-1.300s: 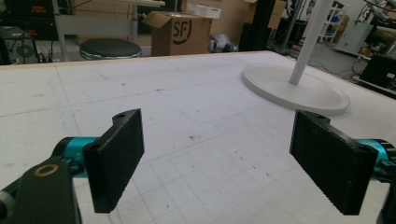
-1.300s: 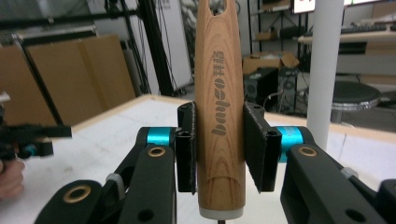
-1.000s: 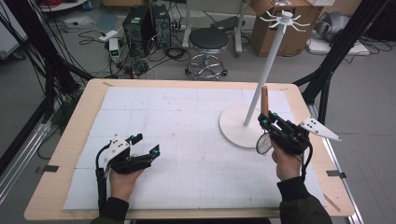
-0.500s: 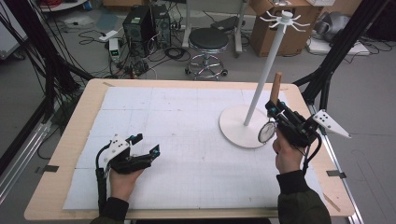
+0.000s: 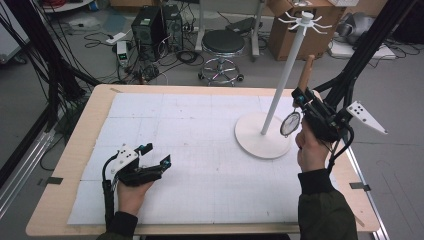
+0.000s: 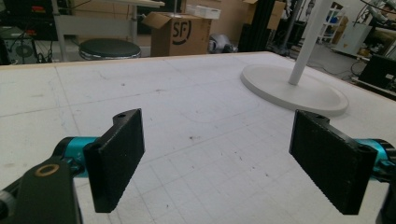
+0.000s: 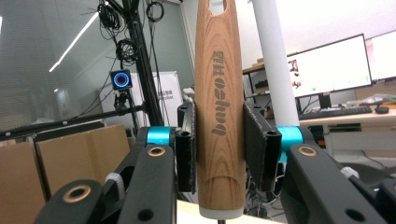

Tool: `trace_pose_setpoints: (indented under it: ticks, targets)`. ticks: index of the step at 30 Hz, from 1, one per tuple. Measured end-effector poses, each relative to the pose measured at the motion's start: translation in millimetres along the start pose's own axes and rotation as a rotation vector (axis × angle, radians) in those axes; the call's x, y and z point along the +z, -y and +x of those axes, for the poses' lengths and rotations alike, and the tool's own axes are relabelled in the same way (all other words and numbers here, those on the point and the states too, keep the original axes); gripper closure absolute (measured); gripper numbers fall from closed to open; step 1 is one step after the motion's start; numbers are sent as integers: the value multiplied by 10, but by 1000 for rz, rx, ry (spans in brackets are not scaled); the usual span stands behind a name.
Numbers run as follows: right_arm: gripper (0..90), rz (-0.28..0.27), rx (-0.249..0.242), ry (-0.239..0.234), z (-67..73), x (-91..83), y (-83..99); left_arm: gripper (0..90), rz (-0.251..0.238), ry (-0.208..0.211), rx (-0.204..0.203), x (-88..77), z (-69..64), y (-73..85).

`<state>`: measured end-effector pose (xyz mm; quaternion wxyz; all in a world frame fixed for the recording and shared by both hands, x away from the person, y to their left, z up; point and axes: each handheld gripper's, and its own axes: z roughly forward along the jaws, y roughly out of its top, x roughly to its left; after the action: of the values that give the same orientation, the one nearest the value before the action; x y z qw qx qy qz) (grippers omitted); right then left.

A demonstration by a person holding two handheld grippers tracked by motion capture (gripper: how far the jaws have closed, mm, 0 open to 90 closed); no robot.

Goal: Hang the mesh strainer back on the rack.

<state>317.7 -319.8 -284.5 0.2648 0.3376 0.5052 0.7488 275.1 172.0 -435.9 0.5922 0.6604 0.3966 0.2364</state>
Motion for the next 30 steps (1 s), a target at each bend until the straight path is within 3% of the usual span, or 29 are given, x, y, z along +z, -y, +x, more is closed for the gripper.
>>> trace_pose_setpoints:
  ticks: [7, 16, 23, 30]
  targets:
    - [681, -27, -7, 5, 0, 89, -191, 185, 0, -2, -1, -1, 0, 0]
    - [681, -64, 3, 23, -122, 104, -417, 185, 4, -3, -1, 1, 0, 3]
    - [681, -44, -4, 25, -168, 136, -514, 184, 9, 0, -1, -1, -3, 5]
    - [681, -22, 1, 34, -199, 176, -494, 184, 10, 9, -4, -6, -22, 5]
